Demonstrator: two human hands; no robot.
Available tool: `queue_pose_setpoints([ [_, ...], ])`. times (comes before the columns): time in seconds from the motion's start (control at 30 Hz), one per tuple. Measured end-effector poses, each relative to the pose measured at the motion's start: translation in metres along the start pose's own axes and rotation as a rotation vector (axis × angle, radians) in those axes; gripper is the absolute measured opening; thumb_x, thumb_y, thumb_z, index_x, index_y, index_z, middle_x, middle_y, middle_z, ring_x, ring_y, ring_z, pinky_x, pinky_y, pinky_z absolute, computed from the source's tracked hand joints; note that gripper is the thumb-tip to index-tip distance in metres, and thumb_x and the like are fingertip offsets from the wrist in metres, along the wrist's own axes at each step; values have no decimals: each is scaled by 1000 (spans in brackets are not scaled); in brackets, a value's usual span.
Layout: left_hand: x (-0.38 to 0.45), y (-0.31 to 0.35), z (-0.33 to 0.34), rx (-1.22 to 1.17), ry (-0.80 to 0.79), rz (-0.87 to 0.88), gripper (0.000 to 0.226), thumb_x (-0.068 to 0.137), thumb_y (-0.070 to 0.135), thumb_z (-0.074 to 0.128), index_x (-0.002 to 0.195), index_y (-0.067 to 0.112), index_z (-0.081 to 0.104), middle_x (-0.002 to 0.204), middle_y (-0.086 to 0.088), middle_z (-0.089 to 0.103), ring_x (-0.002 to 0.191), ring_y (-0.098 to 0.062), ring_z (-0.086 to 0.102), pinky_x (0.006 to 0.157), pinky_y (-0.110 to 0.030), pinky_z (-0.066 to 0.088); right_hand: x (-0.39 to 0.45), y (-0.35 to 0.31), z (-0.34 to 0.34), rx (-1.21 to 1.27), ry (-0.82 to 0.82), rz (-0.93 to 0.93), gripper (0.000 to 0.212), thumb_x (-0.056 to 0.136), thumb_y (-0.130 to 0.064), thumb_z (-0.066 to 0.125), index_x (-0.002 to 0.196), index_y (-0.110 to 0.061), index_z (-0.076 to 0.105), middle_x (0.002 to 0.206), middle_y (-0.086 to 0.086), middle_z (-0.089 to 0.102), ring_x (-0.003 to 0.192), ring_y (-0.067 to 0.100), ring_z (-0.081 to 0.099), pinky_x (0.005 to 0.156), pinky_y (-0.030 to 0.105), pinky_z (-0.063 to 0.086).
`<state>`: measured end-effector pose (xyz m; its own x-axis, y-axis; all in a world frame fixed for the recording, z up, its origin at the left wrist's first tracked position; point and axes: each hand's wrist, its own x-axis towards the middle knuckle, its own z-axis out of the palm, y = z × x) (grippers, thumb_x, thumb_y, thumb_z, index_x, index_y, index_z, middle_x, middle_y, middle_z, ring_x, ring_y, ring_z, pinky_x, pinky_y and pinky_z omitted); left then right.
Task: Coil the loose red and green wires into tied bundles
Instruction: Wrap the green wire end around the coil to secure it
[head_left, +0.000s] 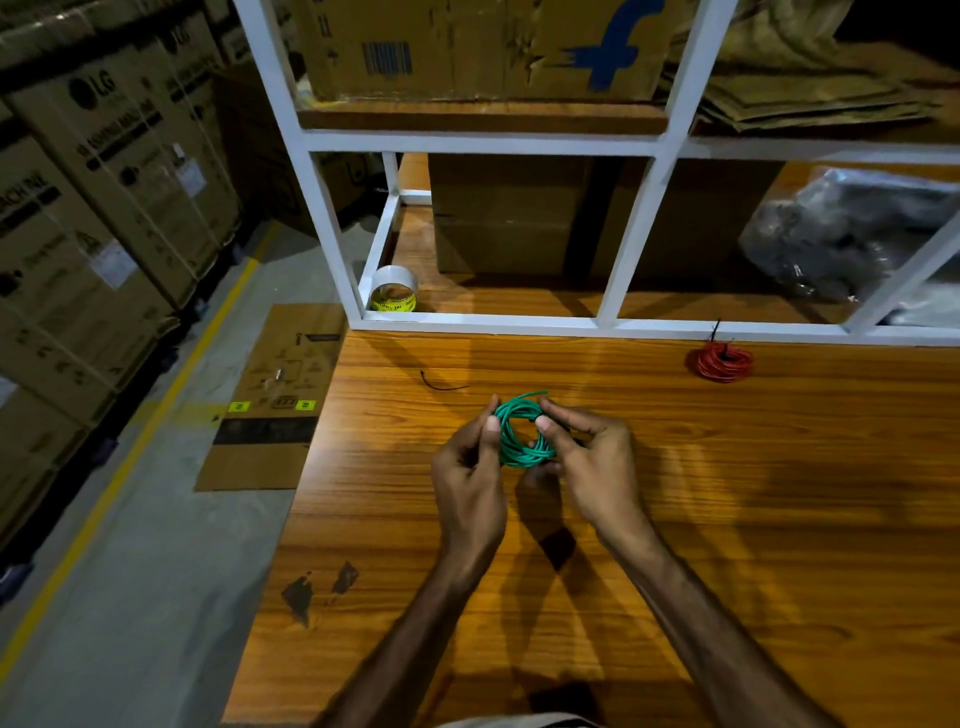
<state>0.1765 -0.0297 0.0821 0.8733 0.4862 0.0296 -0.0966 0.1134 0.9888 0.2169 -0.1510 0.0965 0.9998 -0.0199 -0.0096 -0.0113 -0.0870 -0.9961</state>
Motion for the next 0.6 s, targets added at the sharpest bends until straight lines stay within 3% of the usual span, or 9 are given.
queue_pose_setpoints([
  [0.13, -3, 1, 4, 68, -19, 83, 45, 98, 47, 57, 137, 24, 64, 121, 16, 70, 116, -8, 66, 87, -28, 58, -4, 0, 5, 43, 25, 33, 28, 97, -10, 71, 125, -11, 73, 120, -3, 73, 103, 12, 73, 68, 33, 65],
  [0.27, 6, -5, 2, -19, 47, 22, 27, 103, 15, 60, 127, 20, 70, 122, 4, 74, 115, -15, 69, 91, -35, 59, -9, 0, 10, 126, -2, 76, 28, 96, -9, 71, 124, -14, 74, 112, -13, 75, 97, 15, 77, 63, 31, 64],
  [0.43, 11, -4, 3, -73, 63, -2, 29, 102, 5, 57, 124, 18, 70, 119, 5, 74, 111, -12, 70, 85, -27, 57, -13, 1, 14, 185, -5, 113, 30, 97, -6, 69, 124, -17, 72, 105, -14, 74, 93, 10, 76, 62, 27, 64],
  [0.5, 12, -4, 0, -95, 17, -24, 29, 102, 3, 55, 124, 17, 70, 118, 5, 75, 111, -13, 70, 87, -30, 58, -15, 2, 13, 181, -12, 111, 30, 97, -6, 69, 124, -19, 72, 106, -16, 74, 93, 8, 76, 64, 28, 64],
  [0.6, 18, -6, -5, -105, -65, -96, 27, 103, 5, 54, 120, 15, 73, 118, -3, 76, 112, -24, 71, 94, -52, 58, -14, 4, 8, 155, -28, 113, 30, 97, -10, 70, 126, -15, 72, 113, -11, 73, 98, 13, 76, 66, 27, 64],
])
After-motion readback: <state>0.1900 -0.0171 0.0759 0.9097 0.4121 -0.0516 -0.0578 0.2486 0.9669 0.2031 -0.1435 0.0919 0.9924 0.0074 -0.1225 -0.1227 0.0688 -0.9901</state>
